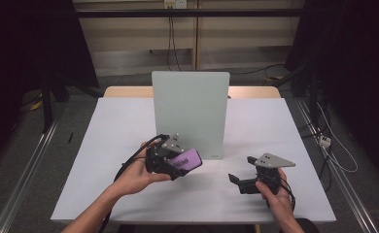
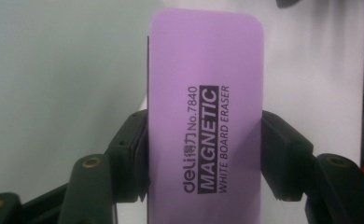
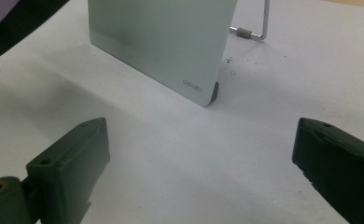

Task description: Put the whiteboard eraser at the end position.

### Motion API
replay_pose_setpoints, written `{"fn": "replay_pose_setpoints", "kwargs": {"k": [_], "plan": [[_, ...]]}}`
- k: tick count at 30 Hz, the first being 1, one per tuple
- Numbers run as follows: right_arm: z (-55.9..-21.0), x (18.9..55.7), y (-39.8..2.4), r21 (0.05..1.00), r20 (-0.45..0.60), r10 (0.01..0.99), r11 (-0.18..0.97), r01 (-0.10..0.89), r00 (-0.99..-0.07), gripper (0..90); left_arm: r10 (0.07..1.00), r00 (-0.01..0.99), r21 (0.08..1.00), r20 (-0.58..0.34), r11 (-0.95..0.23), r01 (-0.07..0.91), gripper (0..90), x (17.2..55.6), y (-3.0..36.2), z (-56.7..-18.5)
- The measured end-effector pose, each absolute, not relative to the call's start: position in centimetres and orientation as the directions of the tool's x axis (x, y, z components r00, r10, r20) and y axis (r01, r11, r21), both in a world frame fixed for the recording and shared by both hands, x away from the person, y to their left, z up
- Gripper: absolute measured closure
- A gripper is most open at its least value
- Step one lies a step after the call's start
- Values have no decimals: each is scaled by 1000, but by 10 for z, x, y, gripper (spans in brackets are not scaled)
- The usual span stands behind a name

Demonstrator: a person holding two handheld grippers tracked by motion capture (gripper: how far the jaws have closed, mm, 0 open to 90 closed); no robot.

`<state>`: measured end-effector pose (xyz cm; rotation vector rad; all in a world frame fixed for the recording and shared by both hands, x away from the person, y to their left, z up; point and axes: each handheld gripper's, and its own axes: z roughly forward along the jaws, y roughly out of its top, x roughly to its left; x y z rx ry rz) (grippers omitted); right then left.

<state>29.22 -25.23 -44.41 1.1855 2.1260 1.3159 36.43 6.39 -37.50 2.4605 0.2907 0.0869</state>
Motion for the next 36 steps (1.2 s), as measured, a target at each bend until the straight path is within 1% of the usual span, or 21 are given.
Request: {"fn": "replay_pose_setpoints", "kwargs": {"k": [5, 9, 14, 19, 23, 27, 33, 36], "plan": [[-444, 292, -252, 863, 107, 806, 215, 457, -582, 39, 209, 978, 605, -17, -777, 177, 408, 361, 58, -381], [-444, 292, -252, 863, 107, 806, 215, 457, -582, 40, 187, 980, 592, -66, -783, 189, 408, 361, 54, -383], [-444, 292, -252, 863, 104, 806, 218, 456, -583, 39, 172, 982, 571, -74, -801, 183, 408, 359, 47, -389], [-444, 291, -252, 862, 105, 805, 219, 456, -584, 39, 182, 979, 576, -93, -792, 201, 408, 363, 45, -396], [-444, 292, -252, 863, 105, 804, 219, 455, -586, 39, 181, 977, 550, -109, -808, 211, 408, 364, 40, -403], [-444, 292, -252, 863, 106, 804, 218, 457, -585, 39, 178, 979, 526, -101, -826, 204, 407, 363, 36, -409], [-444, 292, -252, 862, 109, 803, 218, 458, -587, 39, 170, 979, 505, -110, -839, 203, 407, 363, 31, -415], [-444, 292, -251, 861, 108, 803, 219, 458, -587, 40, 168, 977, 498, -129, -841, 211, 407, 363, 29, -419]]}}
